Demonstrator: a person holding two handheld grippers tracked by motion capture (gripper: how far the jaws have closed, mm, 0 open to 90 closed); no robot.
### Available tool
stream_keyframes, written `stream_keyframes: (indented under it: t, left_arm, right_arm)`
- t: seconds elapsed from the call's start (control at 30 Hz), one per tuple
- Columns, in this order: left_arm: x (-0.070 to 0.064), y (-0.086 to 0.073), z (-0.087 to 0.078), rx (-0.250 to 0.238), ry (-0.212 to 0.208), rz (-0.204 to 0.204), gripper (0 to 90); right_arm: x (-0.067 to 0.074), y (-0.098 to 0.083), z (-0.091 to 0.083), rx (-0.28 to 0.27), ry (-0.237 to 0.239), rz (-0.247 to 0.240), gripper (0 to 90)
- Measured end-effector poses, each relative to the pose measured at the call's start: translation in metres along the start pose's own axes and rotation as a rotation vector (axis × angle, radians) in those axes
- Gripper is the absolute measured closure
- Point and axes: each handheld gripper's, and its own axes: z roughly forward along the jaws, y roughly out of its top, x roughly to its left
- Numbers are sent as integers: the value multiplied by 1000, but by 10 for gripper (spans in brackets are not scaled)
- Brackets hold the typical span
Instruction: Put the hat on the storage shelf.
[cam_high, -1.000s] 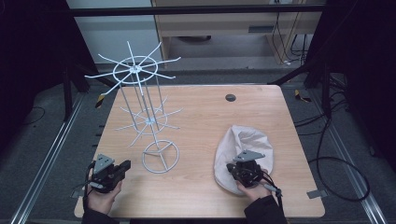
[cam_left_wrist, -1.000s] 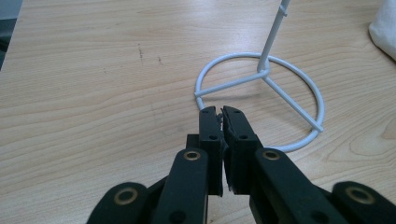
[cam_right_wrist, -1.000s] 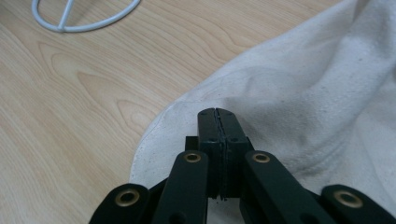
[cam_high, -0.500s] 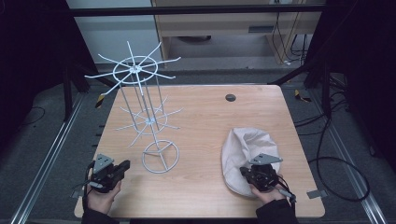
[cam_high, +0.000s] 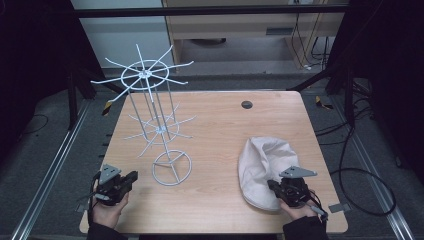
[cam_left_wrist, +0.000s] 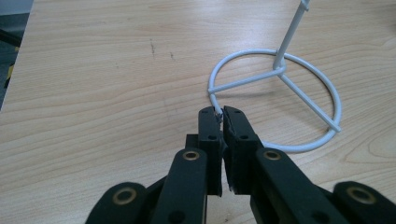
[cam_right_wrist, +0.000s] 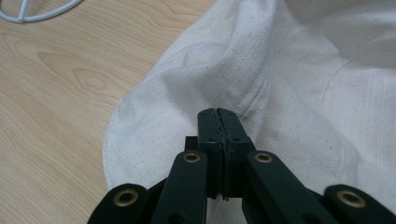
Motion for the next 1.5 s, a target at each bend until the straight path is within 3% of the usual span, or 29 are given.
stream_keyframes:
  t: [0.1, 0.4, 0.53, 0.67, 0.83, 1.0, 1.5]
  left_arm:
    - [0, 0, 0, -1, 1, 2, 862]
    - [2, 1, 1, 3, 9, 9, 859]
    - [3, 1, 1, 4, 12, 6, 839]
    - [5, 0, 3, 10, 16, 5, 794]
    - [8, 0, 5, 14, 39, 2, 687]
    - [12, -2, 8, 24, 57, 1, 604]
    - [16, -2, 9, 31, 69, 5, 524]
  right_arm:
    - [3, 2, -1, -4, 8, -1, 898]
    - [5, 12, -11, -84, 13, 9, 900]
    - [5, 21, -16, -95, -18, 23, 895]
    - [5, 32, -20, -103, -55, 36, 793]
    - [4, 44, -23, -98, -106, 48, 665]
    - [2, 56, -20, -93, -131, 56, 612]
    - [0, 77, 13, 16, -146, 75, 583]
